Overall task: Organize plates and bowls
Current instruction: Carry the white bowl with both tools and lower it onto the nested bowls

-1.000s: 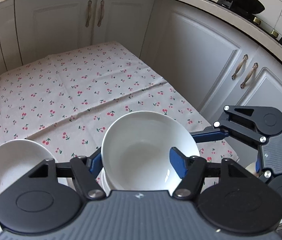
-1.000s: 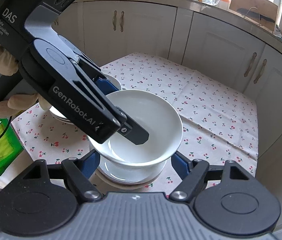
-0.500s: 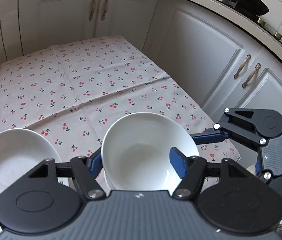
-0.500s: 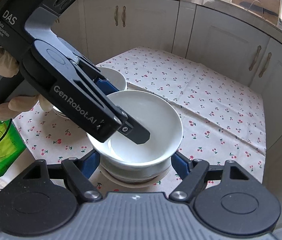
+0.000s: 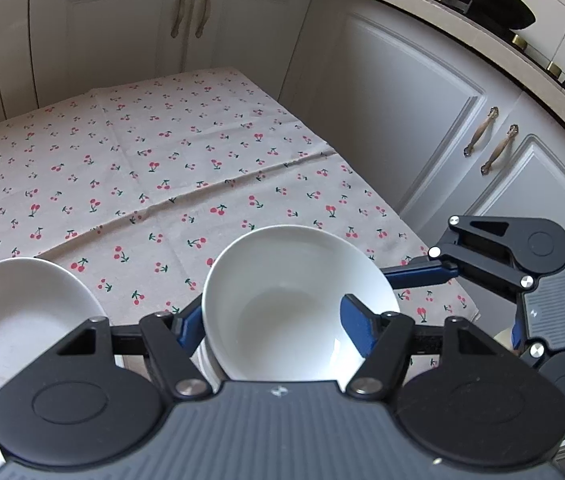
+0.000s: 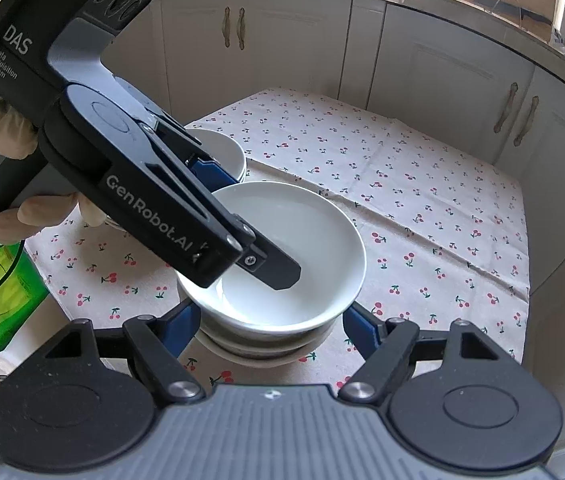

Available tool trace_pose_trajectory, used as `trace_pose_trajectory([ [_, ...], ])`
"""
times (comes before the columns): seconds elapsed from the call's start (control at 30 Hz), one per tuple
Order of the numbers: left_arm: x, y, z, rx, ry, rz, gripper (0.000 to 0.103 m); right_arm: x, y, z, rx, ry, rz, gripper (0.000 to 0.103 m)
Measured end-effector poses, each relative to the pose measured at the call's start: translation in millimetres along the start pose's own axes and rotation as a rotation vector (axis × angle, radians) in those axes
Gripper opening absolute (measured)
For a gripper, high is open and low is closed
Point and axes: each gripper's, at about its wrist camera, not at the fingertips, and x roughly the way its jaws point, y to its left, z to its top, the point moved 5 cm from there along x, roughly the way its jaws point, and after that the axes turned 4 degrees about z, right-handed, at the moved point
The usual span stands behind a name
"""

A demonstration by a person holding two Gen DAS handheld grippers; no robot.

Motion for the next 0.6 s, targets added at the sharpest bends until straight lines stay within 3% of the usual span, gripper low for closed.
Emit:
trace_pose_trajectory([
  [0.6,1.1,-0.1,-0.7,0.011,0.004,0.004,0.068,1.6,-1.2,-0.4,0.02,0.005,0.015,0.082],
])
